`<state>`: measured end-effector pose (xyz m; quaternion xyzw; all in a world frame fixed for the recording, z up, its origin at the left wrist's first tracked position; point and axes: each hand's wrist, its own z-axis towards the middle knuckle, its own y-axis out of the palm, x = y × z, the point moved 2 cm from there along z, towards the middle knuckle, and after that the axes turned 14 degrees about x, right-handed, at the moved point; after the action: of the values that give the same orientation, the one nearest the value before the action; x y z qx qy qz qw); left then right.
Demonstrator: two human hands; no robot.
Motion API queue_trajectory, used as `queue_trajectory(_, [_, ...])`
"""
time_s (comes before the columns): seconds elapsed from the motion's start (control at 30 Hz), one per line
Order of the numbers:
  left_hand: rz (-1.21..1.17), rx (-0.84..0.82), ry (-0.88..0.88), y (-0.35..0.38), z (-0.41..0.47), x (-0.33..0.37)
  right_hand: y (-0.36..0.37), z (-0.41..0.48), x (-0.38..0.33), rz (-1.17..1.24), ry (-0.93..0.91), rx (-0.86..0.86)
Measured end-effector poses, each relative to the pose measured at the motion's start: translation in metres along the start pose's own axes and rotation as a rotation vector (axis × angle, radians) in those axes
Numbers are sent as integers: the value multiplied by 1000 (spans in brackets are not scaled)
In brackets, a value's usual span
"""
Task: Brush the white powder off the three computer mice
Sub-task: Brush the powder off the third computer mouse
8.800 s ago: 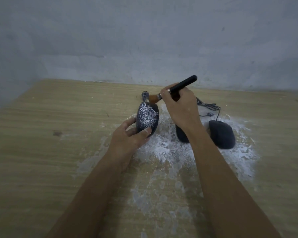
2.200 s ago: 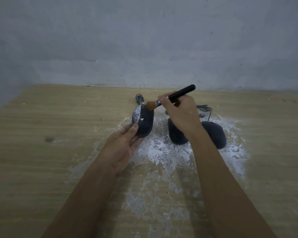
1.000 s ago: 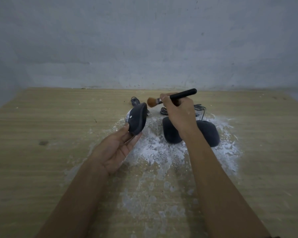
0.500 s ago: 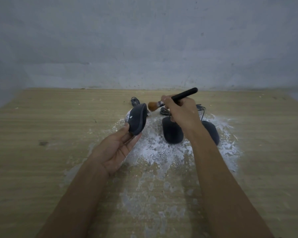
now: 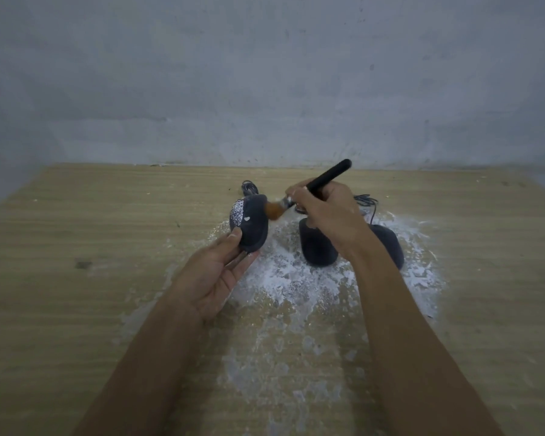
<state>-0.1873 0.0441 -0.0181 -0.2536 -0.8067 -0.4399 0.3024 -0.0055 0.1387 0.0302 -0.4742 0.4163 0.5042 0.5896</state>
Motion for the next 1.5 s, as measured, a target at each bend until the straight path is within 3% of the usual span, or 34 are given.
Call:
queue_trajectory(0.07, [-2, 0, 5, 1, -1, 0, -2, 1, -1, -18, -21, 36])
queue_trajectory(0.2, [0, 8, -4, 3, -3, -1, -2, -5, 4, -18, 58, -270])
queue_trajectory(0.33, [-44, 0, -35, 3, -5, 1, -6, -1, 0, 18, 53, -94])
queue_trajectory(0.37, [-52, -2, -42, 3, -5, 1, -6, -1, -1, 12, 45, -116])
queue_trajectory(0.47, [-49, -19, -47, 4, -7, 2, 0, -11, -4, -64, 19, -390])
queue_trajectory(0.53, [-36, -28, -44, 5, -8, 2, 3, -14, -6, -98, 21, -448])
queue_trajectory(0.6, [-36, -15, -46, 3, -6, 2, 2, -12, -7, -42, 44, -335])
queue_trajectory(0.73, [-13, 16, -33, -1, -3, 4, -3, 0, -5, 27, -25, 113])
queue_trajectory(0.8, [-2, 6, -32, -2, -2, 4, -6, 1, -3, 52, -13, 67])
queue_trajectory(0.9, [10, 8, -24, -2, -2, 3, -4, -8, -1, -51, 25, -295])
queue_trajectory(0.93, [15, 13, -14, -1, -1, 4, -2, -8, -1, -62, 19, -273])
queue_trajectory(1.03, [38, 27, 21, -1, -3, 2, -6, 2, -2, 11, -1, 79])
queue_trajectory(1.17, [139, 47, 93, 3, -6, -2, -2, 1, 3, -25, 25, -20])
queue_trajectory(1.3, [232, 60, 162, 3, -8, -5, 7, 0, -1, -94, -80, 252])
queue_trajectory(1.5, [327, 93, 199, 3, -9, -12, 13, 2, -4, -196, -163, 189])
